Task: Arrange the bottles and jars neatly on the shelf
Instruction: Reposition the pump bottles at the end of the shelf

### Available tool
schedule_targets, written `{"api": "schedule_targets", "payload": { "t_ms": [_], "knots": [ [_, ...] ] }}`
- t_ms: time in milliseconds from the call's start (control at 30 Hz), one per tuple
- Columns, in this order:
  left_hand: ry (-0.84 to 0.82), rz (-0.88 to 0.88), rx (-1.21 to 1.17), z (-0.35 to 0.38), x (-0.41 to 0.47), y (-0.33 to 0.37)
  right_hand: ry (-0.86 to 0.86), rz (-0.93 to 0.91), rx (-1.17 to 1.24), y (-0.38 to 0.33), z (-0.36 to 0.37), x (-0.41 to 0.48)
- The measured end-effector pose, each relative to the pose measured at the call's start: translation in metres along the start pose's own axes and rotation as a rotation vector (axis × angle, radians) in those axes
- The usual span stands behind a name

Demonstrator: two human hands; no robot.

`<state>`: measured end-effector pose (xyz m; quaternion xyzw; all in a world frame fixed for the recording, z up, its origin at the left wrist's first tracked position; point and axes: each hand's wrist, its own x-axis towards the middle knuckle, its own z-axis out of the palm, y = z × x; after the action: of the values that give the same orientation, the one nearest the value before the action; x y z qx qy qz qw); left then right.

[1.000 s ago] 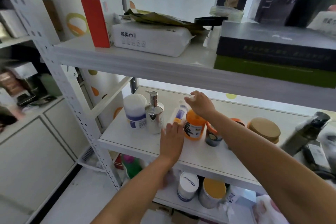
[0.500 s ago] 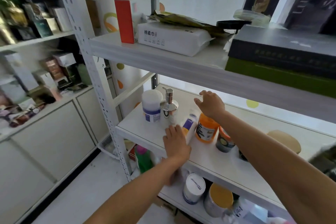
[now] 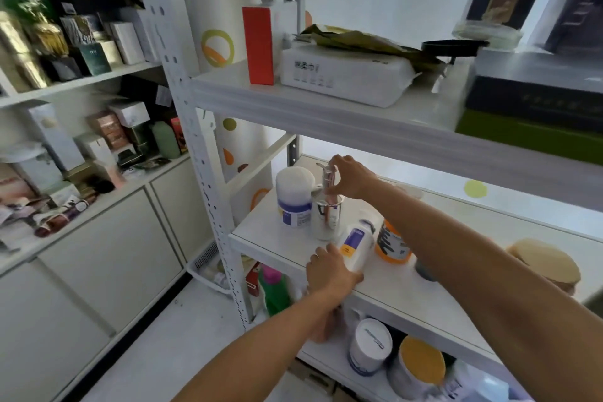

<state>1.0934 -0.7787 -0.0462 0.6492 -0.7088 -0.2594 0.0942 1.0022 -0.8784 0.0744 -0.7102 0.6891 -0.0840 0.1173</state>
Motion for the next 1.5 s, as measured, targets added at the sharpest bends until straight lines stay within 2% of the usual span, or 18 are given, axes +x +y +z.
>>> {"api": "schedule_targets", "payload": {
  "t_ms": [100,367,633,867,1000,1167,1500],
  "knots": [
    [-0.024,0.049,0.01,-0.007,-0.001,-0.017,-0.029,0.066,-0.039,-0.013,0.008,0.009],
    [0.0,0.187,0.108,-0.035,0.006,-0.065,0.136,0.226,-0.029,-0.012,0.01,0.008],
    [0.003,0.303,0.132,-0.038,0.005,-0.088,0.168,0.331,-0.063,0.001,0.004,0.005],
    [0.039,0.207,0.061,-0.037,0.006,-0.088,0.084,0.339,-0.068,0.019,-0.01,-0.002],
    [0.067,0.18,0.067,-0.034,0.01,-0.074,0.103,0.366,-0.084,0.031,-0.014,-0.009],
    [0.059,0.064,0.03,-0.038,0.026,-0.064,0.03,0.354,-0.078,0.039,-0.019,-0.014],
    [0.086,0.036,0.108,-0.028,0.054,-0.024,-0.035,0.32,-0.071,0.041,-0.019,-0.017]
  ]
}}
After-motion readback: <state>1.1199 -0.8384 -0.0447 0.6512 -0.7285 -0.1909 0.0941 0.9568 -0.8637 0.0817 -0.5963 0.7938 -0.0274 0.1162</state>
